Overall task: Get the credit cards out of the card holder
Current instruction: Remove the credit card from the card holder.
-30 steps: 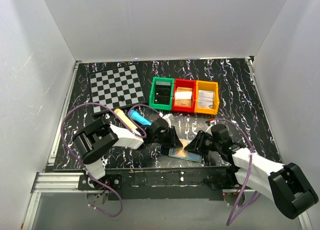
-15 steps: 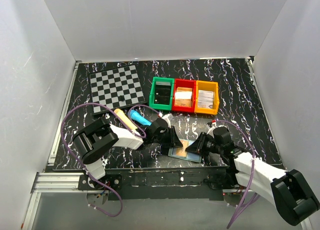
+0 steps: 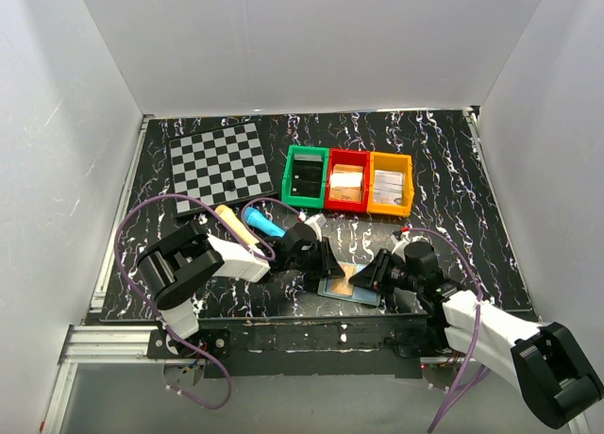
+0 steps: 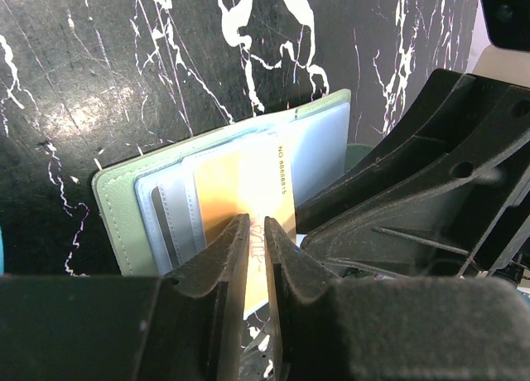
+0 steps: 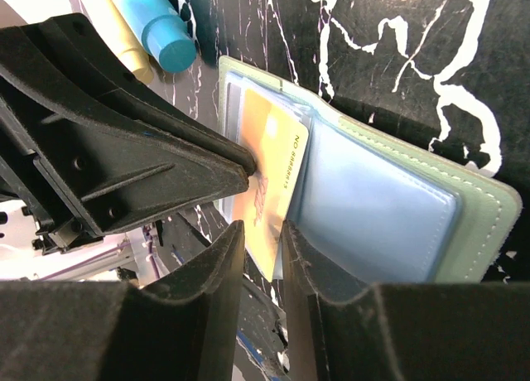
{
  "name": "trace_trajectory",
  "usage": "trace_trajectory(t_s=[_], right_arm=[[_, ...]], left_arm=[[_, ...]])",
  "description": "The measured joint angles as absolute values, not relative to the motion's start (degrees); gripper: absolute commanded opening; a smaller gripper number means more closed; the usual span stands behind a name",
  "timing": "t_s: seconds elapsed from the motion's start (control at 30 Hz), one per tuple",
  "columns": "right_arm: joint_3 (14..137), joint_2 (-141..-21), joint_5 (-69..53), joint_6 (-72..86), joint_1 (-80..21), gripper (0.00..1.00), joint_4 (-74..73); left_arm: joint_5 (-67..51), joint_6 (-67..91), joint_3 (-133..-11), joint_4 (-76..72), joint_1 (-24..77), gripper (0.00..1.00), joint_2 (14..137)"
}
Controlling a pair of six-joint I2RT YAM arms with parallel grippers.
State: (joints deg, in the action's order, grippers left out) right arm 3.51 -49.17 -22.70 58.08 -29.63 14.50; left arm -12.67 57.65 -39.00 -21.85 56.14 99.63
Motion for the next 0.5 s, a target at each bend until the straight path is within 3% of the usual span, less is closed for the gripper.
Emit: trace_trajectory(t_s=[0.33,0.5], right_arm=[[3.18,-50.52,-23.16,58.72,-29.58,0.37,17.34],[3.18,-52.88,-24.08,59.35,-29.56,0.37,19.62]], left_arm=[[-12.67,57.63,-38.96,-21.91,55.96,0.15,99.63],[-12.71,57.58,-38.35,-22.92,55.92,0.22,99.44]])
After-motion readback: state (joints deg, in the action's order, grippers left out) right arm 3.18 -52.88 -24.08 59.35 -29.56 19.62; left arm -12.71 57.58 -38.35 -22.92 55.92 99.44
